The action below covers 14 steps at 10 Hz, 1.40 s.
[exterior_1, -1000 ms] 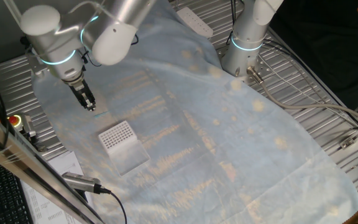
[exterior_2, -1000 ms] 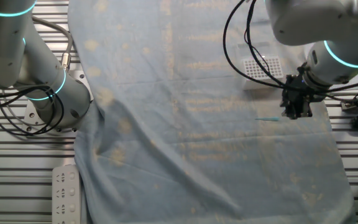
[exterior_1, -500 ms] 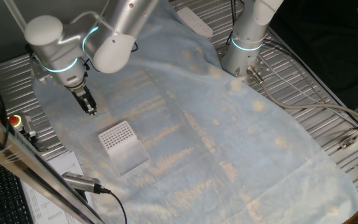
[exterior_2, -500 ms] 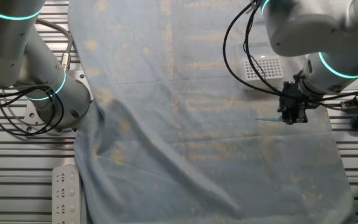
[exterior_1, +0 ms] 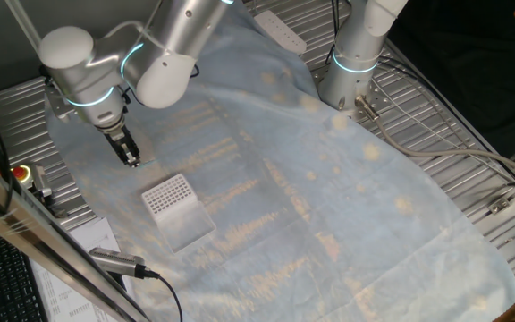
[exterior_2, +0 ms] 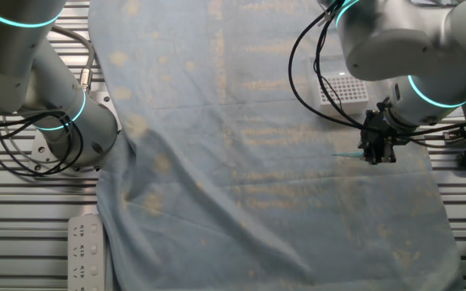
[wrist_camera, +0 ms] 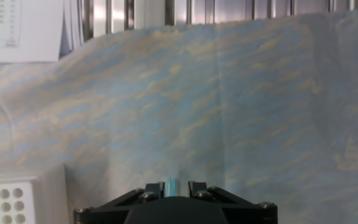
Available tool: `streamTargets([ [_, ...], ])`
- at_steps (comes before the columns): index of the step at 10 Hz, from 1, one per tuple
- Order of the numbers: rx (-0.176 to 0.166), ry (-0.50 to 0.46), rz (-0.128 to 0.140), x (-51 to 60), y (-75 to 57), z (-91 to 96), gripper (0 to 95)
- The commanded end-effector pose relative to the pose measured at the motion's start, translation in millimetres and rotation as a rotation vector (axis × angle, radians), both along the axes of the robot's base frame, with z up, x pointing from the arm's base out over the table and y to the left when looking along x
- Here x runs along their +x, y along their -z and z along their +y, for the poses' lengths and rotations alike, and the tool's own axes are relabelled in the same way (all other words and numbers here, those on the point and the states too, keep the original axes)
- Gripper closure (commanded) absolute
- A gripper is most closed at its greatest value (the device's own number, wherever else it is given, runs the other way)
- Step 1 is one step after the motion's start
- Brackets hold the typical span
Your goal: Insert a medium pipette tip into the holder for medium pipette tips
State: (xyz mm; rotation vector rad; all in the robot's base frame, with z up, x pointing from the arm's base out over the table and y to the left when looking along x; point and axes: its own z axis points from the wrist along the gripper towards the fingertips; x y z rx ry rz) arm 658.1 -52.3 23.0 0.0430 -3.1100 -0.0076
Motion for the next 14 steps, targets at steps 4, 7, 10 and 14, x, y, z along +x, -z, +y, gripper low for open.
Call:
streamTargets([
  [4, 0.0, 0.002, -0.009, 1.3, 9.5, 1.7, 76.0],
  [7, 0.0, 0.004, -0.008, 1.4, 10.7, 2.6, 76.0],
  [10, -0.001, 0.009, -0.005, 1.3, 13.4, 3.4, 76.0],
  [14, -0.001, 0.011, -0.003, 1.3, 13.6, 3.5, 76.0],
])
